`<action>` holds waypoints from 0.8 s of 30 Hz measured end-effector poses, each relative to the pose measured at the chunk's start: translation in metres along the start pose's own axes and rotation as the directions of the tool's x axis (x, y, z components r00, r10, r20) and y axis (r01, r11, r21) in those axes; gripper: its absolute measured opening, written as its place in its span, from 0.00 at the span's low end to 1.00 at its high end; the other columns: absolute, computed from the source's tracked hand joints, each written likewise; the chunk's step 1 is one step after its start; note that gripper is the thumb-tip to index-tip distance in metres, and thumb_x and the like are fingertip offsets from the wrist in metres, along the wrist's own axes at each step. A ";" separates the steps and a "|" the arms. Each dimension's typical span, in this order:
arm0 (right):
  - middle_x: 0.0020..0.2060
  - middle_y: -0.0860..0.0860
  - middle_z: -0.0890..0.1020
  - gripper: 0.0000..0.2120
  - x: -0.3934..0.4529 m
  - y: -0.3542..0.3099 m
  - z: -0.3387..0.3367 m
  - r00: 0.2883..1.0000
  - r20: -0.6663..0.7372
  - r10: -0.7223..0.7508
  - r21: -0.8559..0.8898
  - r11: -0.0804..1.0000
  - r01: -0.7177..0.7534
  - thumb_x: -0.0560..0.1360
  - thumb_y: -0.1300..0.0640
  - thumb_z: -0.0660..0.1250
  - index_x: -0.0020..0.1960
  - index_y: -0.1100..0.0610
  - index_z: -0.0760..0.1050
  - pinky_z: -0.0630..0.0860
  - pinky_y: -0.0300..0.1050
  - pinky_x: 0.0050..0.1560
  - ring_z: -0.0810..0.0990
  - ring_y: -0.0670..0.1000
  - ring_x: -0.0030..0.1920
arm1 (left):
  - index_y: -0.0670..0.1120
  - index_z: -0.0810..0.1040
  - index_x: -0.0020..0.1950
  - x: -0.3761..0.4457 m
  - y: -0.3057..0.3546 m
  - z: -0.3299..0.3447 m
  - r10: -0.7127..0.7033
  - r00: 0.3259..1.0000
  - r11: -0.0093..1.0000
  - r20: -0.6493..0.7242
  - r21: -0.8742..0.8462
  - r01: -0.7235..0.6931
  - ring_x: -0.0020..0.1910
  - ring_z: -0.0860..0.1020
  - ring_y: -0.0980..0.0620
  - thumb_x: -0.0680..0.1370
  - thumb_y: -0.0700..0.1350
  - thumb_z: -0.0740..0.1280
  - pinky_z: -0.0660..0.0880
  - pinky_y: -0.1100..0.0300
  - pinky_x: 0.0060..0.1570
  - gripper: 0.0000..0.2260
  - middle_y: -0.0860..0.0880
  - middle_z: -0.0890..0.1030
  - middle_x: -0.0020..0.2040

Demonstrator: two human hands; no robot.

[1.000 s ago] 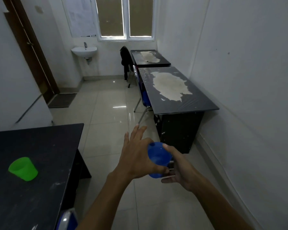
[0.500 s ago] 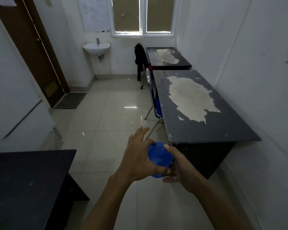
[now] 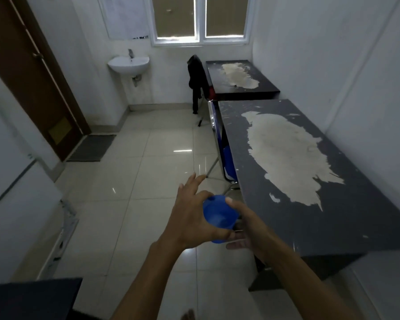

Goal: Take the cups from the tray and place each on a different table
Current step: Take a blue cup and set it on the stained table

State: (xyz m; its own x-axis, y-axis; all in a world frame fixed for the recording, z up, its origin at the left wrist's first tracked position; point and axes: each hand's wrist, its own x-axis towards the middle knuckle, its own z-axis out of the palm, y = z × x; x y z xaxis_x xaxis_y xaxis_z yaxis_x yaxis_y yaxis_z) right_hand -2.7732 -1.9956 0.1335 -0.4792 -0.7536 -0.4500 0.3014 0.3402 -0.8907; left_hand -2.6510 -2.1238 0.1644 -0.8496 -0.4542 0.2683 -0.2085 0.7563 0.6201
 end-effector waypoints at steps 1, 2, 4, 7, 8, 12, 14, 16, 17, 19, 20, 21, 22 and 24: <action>0.50 0.57 0.85 0.32 0.016 -0.007 -0.001 1.000 -0.012 0.000 0.003 1.000 0.000 0.65 0.29 0.66 0.59 0.50 0.76 0.82 0.48 0.42 0.86 0.57 0.47 | 0.48 0.77 0.60 0.017 -0.010 -0.001 0.016 1.000 1.000 0.011 -0.001 -0.016 0.78 0.48 0.51 0.56 0.64 0.76 0.48 0.39 0.75 0.36 0.48 0.59 0.78; 0.50 0.56 0.85 0.32 0.032 -0.015 -0.002 1.000 -0.017 -0.002 0.001 1.000 0.002 0.65 0.28 0.65 0.59 0.49 0.76 0.82 0.48 0.42 0.86 0.57 0.47 | 0.48 0.77 0.60 0.034 -0.019 -0.002 0.034 0.999 0.999 0.021 0.006 -0.034 0.78 0.48 0.52 0.57 0.64 0.76 0.47 0.39 0.75 0.37 0.48 0.58 0.78; 0.49 0.56 0.86 0.32 0.061 -0.028 -0.005 1.000 -0.018 -0.003 -0.002 1.000 0.003 0.65 0.28 0.65 0.59 0.49 0.78 0.82 0.48 0.42 0.86 0.57 0.47 | 0.49 0.77 0.60 0.065 -0.038 -0.004 0.064 0.998 0.998 0.029 0.014 -0.064 0.78 0.47 0.53 0.57 0.65 0.75 0.44 0.42 0.76 0.36 0.48 0.58 0.78; 0.48 0.58 0.86 0.32 0.100 -0.048 -0.011 0.998 -0.068 0.017 0.027 1.000 -0.015 0.65 0.29 0.66 0.59 0.51 0.78 0.81 0.50 0.42 0.86 0.59 0.46 | 0.48 0.77 0.60 0.112 -0.056 -0.006 0.089 0.993 0.996 0.071 -0.010 -0.089 0.78 0.46 0.53 0.57 0.66 0.74 0.42 0.44 0.76 0.36 0.48 0.58 0.78; 0.48 0.58 0.86 0.31 0.115 -0.053 -0.015 0.996 -0.086 0.021 0.043 0.999 -0.017 0.65 0.30 0.66 0.59 0.51 0.78 0.81 0.50 0.42 0.86 0.59 0.45 | 0.48 0.77 0.60 0.129 -0.062 -0.005 0.093 0.992 0.996 0.090 -0.010 -0.092 0.78 0.46 0.52 0.57 0.65 0.74 0.42 0.43 0.76 0.36 0.48 0.58 0.78; 0.47 0.57 0.86 0.28 0.160 -0.067 -0.033 0.991 -0.133 0.028 0.110 0.994 -0.013 0.69 0.31 0.66 0.58 0.50 0.79 0.82 0.51 0.43 0.86 0.58 0.43 | 0.48 0.78 0.60 0.185 -0.078 0.004 0.146 0.981 0.989 0.125 -0.059 -0.139 0.78 0.46 0.53 0.57 0.65 0.74 0.42 0.45 0.76 0.36 0.48 0.58 0.78; 0.47 0.57 0.86 0.28 0.187 -0.077 -0.046 0.987 -0.160 0.031 0.118 0.993 -0.012 0.68 0.31 0.66 0.58 0.49 0.79 0.83 0.53 0.44 0.86 0.59 0.44 | 0.47 0.77 0.61 0.218 -0.089 0.014 0.163 0.977 0.986 0.135 -0.057 -0.156 0.78 0.46 0.53 0.58 0.64 0.75 0.40 0.48 0.76 0.36 0.48 0.58 0.78; 0.47 0.58 0.86 0.29 0.215 -0.088 -0.062 0.982 -0.184 0.036 0.117 0.993 -0.014 0.68 0.30 0.66 0.57 0.51 0.80 0.83 0.54 0.45 0.86 0.58 0.43 | 0.47 0.77 0.61 0.252 -0.099 0.024 0.182 0.973 0.983 0.143 -0.063 -0.174 0.78 0.46 0.53 0.58 0.63 0.76 0.39 0.50 0.75 0.36 0.47 0.58 0.78; 0.46 0.58 0.86 0.31 0.229 -0.095 -0.071 0.980 -0.196 0.037 0.114 0.993 -0.014 0.66 0.30 0.66 0.57 0.52 0.80 0.83 0.53 0.44 0.86 0.57 0.42 | 0.47 0.77 0.61 0.270 -0.103 0.030 0.194 0.970 0.980 0.147 -0.063 -0.187 0.78 0.46 0.53 0.59 0.62 0.77 0.39 0.50 0.75 0.36 0.47 0.58 0.78; 0.45 0.57 0.86 0.34 0.256 -0.109 -0.088 0.976 -0.213 0.036 0.113 0.994 -0.012 0.62 0.28 0.67 0.56 0.52 0.80 0.82 0.50 0.42 0.86 0.57 0.42 | 0.47 0.78 0.61 0.306 -0.110 0.041 0.223 0.963 0.974 0.151 -0.062 -0.216 0.78 0.47 0.52 0.59 0.61 0.78 0.41 0.45 0.76 0.35 0.47 0.60 0.77; 0.45 0.57 0.87 0.35 0.268 -0.117 -0.098 0.974 -0.223 0.036 0.120 0.993 -0.009 0.60 0.27 0.68 0.55 0.52 0.80 0.82 0.50 0.42 0.86 0.57 0.42 | 0.47 0.78 0.61 0.324 -0.112 0.045 0.238 0.959 0.971 0.157 -0.063 -0.231 0.78 0.48 0.50 0.59 0.61 0.79 0.44 0.42 0.76 0.35 0.46 0.61 0.77; 0.45 0.57 0.87 0.37 0.281 -0.125 -0.108 0.970 -0.240 0.037 0.126 0.992 -0.007 0.58 0.26 0.69 0.55 0.52 0.80 0.82 0.51 0.43 0.86 0.57 0.42 | 0.46 0.78 0.61 0.343 -0.113 0.050 0.250 0.954 0.968 0.165 -0.065 -0.242 0.78 0.49 0.49 0.59 0.61 0.79 0.48 0.39 0.75 0.35 0.46 0.62 0.76; 0.44 0.57 0.87 0.38 0.292 -0.132 -0.118 0.966 -0.257 0.038 0.125 0.992 -0.006 0.55 0.24 0.70 0.54 0.51 0.80 0.83 0.52 0.44 0.86 0.57 0.42 | 0.46 0.78 0.61 0.362 -0.113 0.054 0.262 0.950 0.965 0.169 -0.067 -0.254 0.78 0.50 0.48 0.58 0.61 0.79 0.51 0.38 0.74 0.36 0.45 0.63 0.76; 0.44 0.56 0.87 0.39 0.311 -0.144 -0.138 0.964 -0.265 0.030 0.124 0.992 0.003 0.55 0.23 0.69 0.54 0.51 0.81 0.83 0.52 0.46 0.86 0.57 0.43 | 0.46 0.79 0.60 0.395 -0.114 0.064 0.292 0.941 0.956 0.169 -0.072 -0.283 0.78 0.51 0.47 0.58 0.62 0.78 0.54 0.36 0.73 0.36 0.44 0.64 0.75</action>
State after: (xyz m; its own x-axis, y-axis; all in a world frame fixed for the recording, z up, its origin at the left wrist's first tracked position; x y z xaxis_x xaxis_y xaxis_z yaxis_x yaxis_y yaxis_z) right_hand -3.0794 -2.2012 0.1128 -0.6716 -0.5666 -0.4774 0.3998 0.2654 -0.8773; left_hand -2.9940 -2.3589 0.1526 -0.9424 -0.1275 0.3092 0.0764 0.8180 0.5701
